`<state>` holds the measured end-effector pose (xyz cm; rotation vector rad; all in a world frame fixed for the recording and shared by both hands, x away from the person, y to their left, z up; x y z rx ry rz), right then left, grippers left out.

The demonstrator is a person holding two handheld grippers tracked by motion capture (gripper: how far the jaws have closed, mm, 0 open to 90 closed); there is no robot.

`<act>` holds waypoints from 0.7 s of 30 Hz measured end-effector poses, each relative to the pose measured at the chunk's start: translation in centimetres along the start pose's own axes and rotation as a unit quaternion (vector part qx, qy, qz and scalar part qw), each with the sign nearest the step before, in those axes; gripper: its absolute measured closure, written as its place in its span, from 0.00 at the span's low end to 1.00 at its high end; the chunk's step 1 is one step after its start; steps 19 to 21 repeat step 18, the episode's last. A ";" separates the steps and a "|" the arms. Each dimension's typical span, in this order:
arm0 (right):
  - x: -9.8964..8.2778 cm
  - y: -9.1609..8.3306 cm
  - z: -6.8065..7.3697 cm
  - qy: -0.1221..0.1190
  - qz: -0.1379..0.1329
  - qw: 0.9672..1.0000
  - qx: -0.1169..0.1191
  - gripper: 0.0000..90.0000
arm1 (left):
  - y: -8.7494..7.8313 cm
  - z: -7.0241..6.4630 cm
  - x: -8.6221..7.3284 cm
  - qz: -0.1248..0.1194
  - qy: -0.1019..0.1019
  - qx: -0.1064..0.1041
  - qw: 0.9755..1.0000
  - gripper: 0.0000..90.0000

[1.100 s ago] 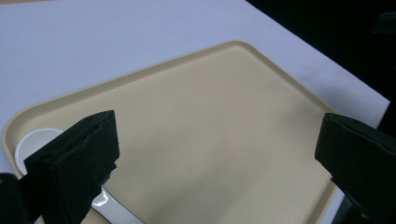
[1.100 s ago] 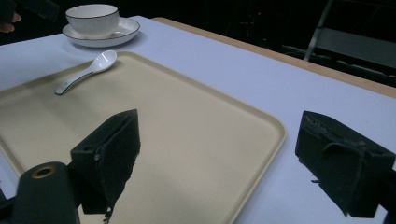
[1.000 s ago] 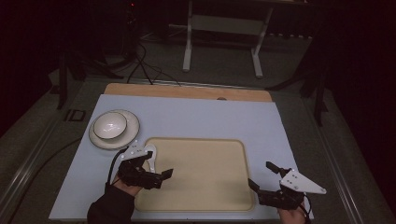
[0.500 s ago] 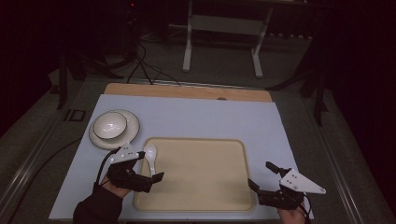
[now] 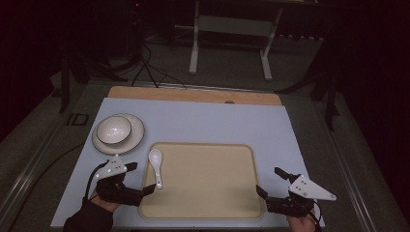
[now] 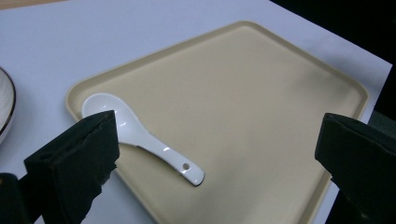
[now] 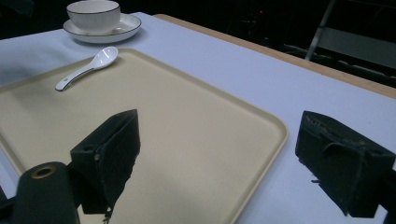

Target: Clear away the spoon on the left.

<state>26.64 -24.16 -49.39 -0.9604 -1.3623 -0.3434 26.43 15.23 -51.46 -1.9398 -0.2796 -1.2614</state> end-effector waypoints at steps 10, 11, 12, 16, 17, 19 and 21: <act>0.0 -0.1 0.2 -0.002 0.000 1.000 0.007 0.16 | -0.3 1.3 -1.1 -0.012 0.000 0.025 1.000 0.00; 0.0 -0.1 0.2 -0.001 0.000 1.000 0.008 0.16 | -0.4 1.3 -1.1 -0.015 0.002 0.026 1.000 0.00; 0.0 -0.1 0.1 -0.001 -0.001 1.000 0.008 0.16 | -0.4 1.4 -1.1 -0.018 0.000 0.027 0.999 0.00; 0.0 -0.1 0.2 -0.001 0.000 1.000 0.012 0.16 | -0.1 1.8 -1.6 -0.012 -0.014 0.027 0.999 0.00; 0.0 -0.1 0.2 -0.001 -0.001 1.000 0.012 0.16 | 0.0 1.8 -1.7 -0.010 -0.017 0.029 0.999 0.00; 0.1 -0.1 0.2 -0.002 0.000 1.000 0.012 0.16 | 0.0 1.8 -1.8 -0.010 -0.017 0.029 0.999 0.00; 0.1 -0.1 0.2 -0.002 0.000 1.000 0.012 0.16 | 0.0 1.8 -1.8 -0.010 -0.017 0.029 0.999 0.00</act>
Point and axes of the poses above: each handheld gripper's, and its own axes: y roughly forward along the jaws, x roughly out of its top, z roughly to its left, the point moved 8 cm from there along y, roughly forward along the jaws, and after that the axes turned 1 degree about -y, right-handed, at the moved point
